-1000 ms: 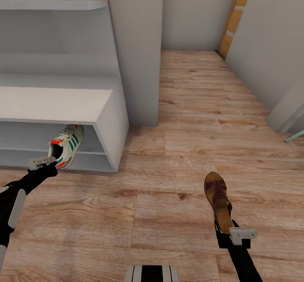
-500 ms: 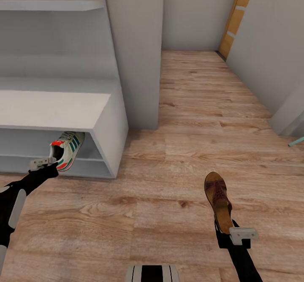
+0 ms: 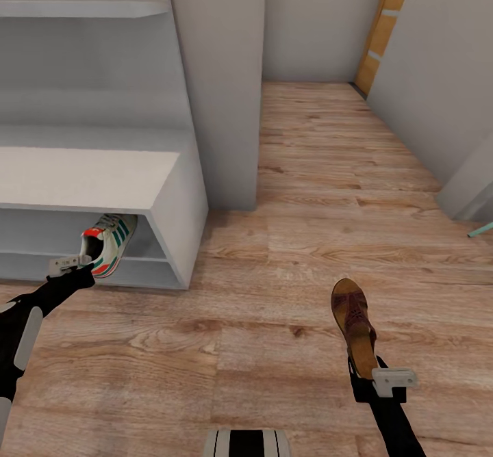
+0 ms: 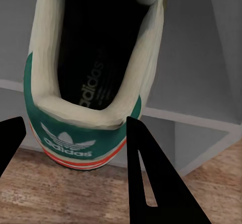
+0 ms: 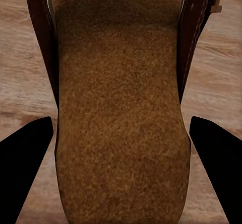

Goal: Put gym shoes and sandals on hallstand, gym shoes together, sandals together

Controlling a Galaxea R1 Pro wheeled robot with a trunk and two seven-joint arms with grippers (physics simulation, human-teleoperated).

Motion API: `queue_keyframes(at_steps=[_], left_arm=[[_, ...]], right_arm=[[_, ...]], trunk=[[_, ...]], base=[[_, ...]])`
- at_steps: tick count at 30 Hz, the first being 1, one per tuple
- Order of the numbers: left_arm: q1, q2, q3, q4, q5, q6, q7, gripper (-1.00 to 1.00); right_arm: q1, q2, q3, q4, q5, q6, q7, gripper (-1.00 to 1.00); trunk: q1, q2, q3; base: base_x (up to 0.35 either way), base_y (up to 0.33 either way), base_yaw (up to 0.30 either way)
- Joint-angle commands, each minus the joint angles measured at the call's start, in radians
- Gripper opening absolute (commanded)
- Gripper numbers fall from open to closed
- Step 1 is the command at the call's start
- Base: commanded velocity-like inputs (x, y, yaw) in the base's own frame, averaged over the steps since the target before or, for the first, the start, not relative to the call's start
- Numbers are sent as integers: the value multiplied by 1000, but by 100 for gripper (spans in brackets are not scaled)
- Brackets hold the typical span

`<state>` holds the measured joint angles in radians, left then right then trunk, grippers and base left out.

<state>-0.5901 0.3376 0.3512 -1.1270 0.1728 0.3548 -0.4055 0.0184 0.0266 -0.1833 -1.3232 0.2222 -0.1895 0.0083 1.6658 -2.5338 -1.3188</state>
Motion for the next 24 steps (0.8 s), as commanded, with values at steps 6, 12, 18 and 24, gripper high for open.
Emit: queue_keyframes(at_steps=[6,12,18,24], left_arm=[[0,0,1,1,9,9,-3,-100],[0,0,-2,2,8,9,-3,-100],[0,0,-4,9,7,8,-5,-100],[0,0,-4,11,7,7,-5,-100]], right_arm=[[0,1,-2,-1,9,-2,1,-100],[0,1,-2,-1,9,-2,1,-100],[0,1,-2,-1,9,-2,1,-100],[0,1,-2,-1,9,-2,1,-100]], trunk=[[0,0,-1],[0,0,-1],[0,0,-1],[0,0,-1]], base=[[1,0,0],[67,0,0],[151,0,0],[43,0,0]])
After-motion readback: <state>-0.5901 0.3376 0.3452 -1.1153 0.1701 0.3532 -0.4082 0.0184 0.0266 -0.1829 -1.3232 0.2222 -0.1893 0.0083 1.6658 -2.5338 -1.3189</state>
